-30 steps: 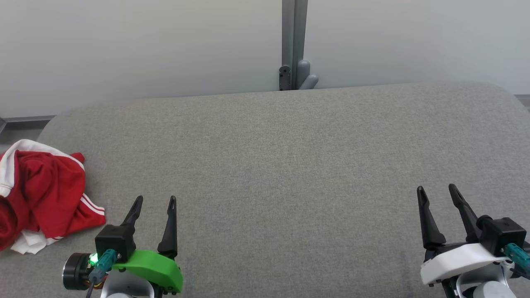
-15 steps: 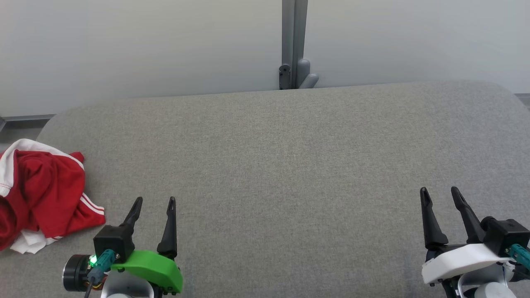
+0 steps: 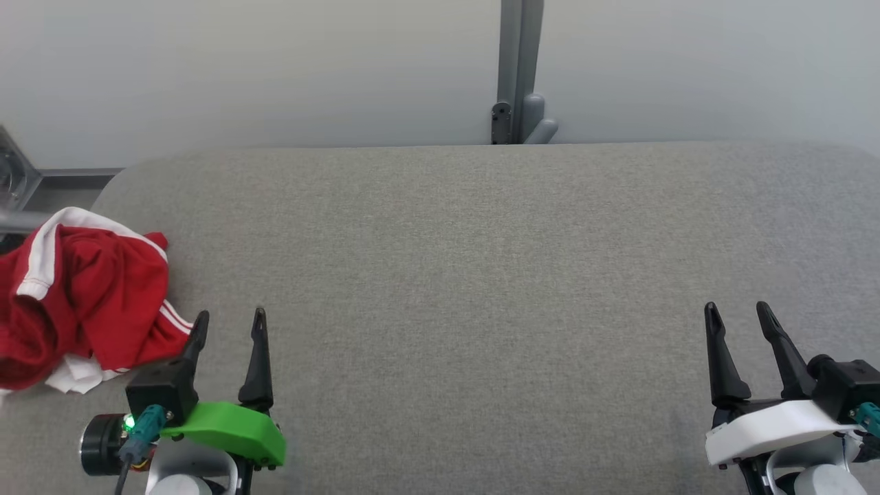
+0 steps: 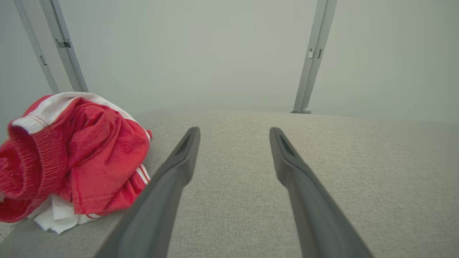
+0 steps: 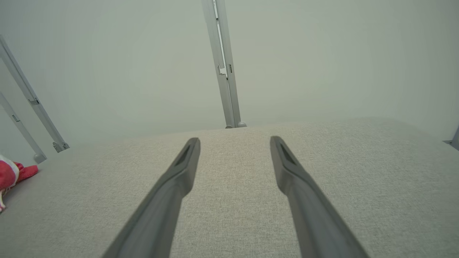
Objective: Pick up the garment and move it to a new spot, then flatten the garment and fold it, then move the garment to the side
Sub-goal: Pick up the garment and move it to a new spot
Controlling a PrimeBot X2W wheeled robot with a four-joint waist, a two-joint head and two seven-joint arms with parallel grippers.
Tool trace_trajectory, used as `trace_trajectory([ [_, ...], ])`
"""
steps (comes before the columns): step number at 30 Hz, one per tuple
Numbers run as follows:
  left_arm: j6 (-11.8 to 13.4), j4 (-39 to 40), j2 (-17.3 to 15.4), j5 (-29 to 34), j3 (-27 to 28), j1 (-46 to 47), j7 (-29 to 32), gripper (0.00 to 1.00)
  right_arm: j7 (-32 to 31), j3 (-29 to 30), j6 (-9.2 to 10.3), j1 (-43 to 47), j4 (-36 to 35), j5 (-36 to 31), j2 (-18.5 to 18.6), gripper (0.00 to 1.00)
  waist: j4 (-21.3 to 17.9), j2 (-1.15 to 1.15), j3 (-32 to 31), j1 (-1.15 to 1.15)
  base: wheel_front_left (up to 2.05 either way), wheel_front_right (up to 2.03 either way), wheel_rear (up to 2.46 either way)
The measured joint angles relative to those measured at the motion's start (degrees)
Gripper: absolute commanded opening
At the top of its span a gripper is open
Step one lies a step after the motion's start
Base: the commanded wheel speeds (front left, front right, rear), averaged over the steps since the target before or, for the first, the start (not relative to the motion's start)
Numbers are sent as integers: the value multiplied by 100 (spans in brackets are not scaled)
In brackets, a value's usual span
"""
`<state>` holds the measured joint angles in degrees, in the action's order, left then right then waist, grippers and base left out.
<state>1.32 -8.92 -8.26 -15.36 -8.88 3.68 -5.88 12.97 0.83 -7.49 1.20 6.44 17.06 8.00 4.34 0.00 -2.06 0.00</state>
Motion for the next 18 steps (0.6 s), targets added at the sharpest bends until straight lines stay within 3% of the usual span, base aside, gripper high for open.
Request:
trace_trajectory([
  [18,292,318,-63,-232,358,44,-286,100,-24,-290,0,-201,-259,86,29,100,1712,0,188,0,0,0,0],
])
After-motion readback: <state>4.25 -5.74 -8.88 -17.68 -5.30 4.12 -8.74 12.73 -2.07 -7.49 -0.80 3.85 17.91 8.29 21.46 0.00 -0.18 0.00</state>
